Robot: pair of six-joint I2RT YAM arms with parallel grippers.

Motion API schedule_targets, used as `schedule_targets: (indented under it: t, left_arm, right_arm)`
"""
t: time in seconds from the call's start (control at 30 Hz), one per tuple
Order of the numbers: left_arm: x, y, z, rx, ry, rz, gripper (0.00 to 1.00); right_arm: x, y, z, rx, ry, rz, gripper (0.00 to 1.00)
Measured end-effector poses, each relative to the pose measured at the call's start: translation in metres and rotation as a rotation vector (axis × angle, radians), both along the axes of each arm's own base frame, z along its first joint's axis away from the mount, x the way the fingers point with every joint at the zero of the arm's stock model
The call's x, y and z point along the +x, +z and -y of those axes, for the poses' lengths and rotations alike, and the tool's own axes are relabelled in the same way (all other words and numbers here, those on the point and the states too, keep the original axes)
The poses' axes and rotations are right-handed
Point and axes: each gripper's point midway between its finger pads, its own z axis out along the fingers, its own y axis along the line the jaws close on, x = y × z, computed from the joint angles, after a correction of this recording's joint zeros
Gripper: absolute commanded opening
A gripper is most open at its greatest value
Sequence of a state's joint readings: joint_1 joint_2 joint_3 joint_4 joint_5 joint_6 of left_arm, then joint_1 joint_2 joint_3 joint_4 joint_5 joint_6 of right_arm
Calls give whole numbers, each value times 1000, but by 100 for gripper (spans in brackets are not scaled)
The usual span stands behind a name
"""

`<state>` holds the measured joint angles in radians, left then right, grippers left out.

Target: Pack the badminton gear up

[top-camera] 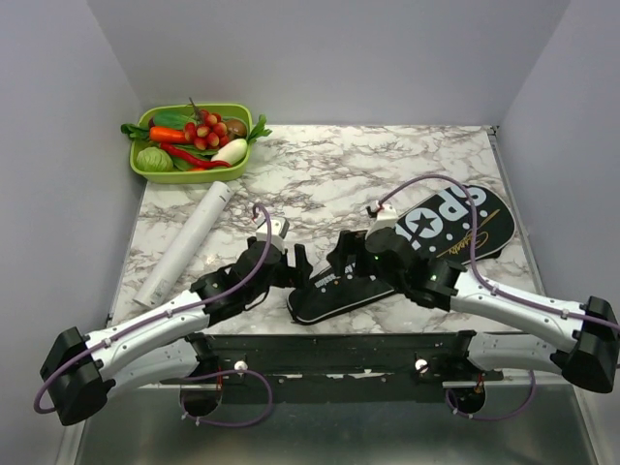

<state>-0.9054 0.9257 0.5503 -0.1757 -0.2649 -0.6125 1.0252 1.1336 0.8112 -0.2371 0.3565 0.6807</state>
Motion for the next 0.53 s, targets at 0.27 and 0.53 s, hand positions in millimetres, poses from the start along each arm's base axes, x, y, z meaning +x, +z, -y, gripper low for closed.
schedule_targets:
  t: [0.27,0.53]
  left_arm:
    - [14,27,-17,39,71,94,99]
    - [26,50,-26,54,136,155,99]
  right_arm:
    - [36,41,54,-190,-154,210,100]
    - [52,59,55,-273,-200,252,100]
